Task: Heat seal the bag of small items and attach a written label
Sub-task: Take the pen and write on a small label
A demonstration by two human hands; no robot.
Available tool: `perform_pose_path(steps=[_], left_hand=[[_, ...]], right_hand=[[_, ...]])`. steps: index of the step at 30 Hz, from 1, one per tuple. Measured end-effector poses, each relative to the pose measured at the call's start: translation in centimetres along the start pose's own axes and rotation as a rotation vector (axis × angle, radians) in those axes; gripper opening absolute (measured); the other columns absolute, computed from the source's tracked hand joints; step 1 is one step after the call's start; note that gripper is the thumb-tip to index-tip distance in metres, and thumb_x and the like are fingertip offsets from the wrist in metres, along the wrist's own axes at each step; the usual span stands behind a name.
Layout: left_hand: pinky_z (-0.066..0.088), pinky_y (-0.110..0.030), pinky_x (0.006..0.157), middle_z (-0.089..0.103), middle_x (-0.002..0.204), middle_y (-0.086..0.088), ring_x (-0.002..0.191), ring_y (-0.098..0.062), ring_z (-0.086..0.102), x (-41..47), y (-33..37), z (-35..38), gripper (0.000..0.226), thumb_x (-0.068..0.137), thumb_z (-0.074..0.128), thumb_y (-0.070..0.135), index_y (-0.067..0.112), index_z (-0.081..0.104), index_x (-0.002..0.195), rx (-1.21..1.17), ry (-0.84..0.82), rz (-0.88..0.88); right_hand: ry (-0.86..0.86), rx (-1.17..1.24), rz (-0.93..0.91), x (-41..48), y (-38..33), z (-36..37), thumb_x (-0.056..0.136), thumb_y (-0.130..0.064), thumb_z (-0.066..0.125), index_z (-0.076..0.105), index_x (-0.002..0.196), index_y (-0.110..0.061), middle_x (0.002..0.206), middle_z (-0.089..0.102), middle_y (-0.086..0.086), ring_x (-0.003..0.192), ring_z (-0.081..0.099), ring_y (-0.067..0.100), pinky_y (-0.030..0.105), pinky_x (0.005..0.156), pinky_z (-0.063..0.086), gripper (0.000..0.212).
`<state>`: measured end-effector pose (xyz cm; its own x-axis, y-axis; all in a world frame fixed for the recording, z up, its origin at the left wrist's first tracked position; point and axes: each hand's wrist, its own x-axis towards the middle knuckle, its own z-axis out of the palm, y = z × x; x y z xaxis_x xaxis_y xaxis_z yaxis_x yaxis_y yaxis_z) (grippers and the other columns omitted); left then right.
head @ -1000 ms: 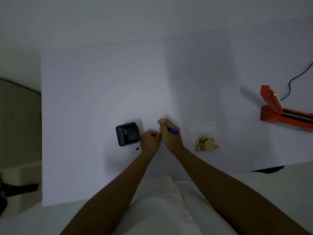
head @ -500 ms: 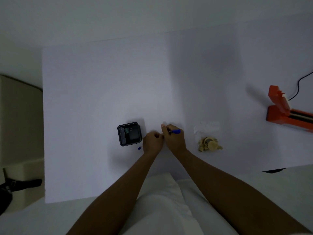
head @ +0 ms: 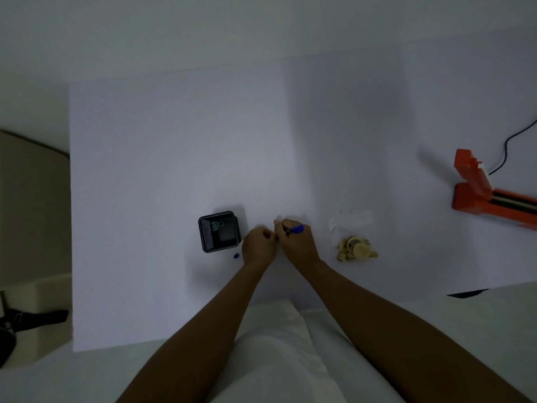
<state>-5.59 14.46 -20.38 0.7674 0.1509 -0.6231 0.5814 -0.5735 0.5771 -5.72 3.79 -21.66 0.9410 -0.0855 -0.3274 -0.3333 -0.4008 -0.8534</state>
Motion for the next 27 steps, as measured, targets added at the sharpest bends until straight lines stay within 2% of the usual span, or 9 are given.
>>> perform_pose_path(steps=[5, 9, 14, 17, 22, 27], left_hand=[[0.039, -0.028, 0.053, 0.055, 0.059, -0.003, 0.053, -0.015, 0.049, -0.03, 0.08, -0.07, 0.034, 0.092, 0.056, 0.024, 0.014, 0.056, 0.059, 0.027, 0.016, -0.003], [0.043, -0.027, 0.054, 0.063, 0.065, -0.005, 0.057, -0.017, 0.056, 0.07, 0.13, -0.06, 0.030, 0.091, 0.057, 0.028, 0.011, 0.065, 0.067, 0.048, 0.030, -0.016], [0.045, -0.030, 0.054, 0.064, 0.065, -0.007, 0.056, -0.017, 0.055, -0.06, 0.28, -0.09, 0.031, 0.092, 0.057, 0.029, 0.007, 0.066, 0.071, 0.044, 0.034, -0.017], [0.036, -0.025, 0.048, 0.057, 0.060, -0.002, 0.052, -0.014, 0.050, -0.25, 0.34, -0.03, 0.031, 0.092, 0.056, 0.028, 0.010, 0.062, 0.067, 0.045, 0.041, -0.018], [0.044, -0.028, 0.054, 0.061, 0.063, -0.003, 0.055, -0.015, 0.053, -0.25, 0.35, 0.01, 0.027, 0.091, 0.059, 0.027, 0.007, 0.065, 0.072, 0.036, 0.049, -0.020], [0.040, -0.026, 0.052, 0.062, 0.066, -0.006, 0.055, -0.013, 0.052, -0.27, 0.39, -0.03, 0.028, 0.091, 0.059, 0.027, 0.007, 0.065, 0.072, 0.032, 0.046, -0.015]], right_hand=[[-0.023, -0.009, 0.015, 0.06, 0.18, -0.09, 0.098, -0.020, 0.055, 0.047, 0.061, 0.000, 0.057, 0.050, 0.017, 0.053, 0.049, 0.030, 0.045, 0.056, 0.043, 0.043], [-0.038, -0.045, 0.003, 0.06, 0.16, -0.32, 0.098, -0.020, 0.055, 0.046, 0.061, -0.001, 0.057, 0.049, 0.015, 0.051, 0.043, 0.017, 0.036, 0.055, 0.040, 0.042], [-0.041, -0.054, -0.001, 0.19, 0.12, -0.34, 0.098, -0.019, 0.055, 0.046, 0.059, -0.004, 0.055, 0.048, 0.012, 0.050, 0.043, 0.015, 0.028, 0.053, 0.038, 0.043], [-0.046, -0.053, 0.009, 0.36, 0.18, -0.32, 0.098, -0.019, 0.055, 0.047, 0.059, -0.004, 0.055, 0.050, 0.014, 0.049, 0.044, 0.017, 0.035, 0.053, 0.041, 0.043], [-0.057, -0.037, 0.033, 0.38, -0.03, -0.61, 0.099, -0.018, 0.055, 0.048, 0.061, 0.000, 0.057, 0.051, 0.021, 0.049, 0.041, 0.015, 0.038, 0.054, 0.041, 0.043], [-0.051, -0.063, 0.018, 0.57, 0.13, -0.61, 0.099, -0.021, 0.054, 0.046, 0.059, -0.005, 0.057, 0.051, 0.018, 0.050, 0.044, 0.023, 0.043, 0.056, 0.043, 0.044]])
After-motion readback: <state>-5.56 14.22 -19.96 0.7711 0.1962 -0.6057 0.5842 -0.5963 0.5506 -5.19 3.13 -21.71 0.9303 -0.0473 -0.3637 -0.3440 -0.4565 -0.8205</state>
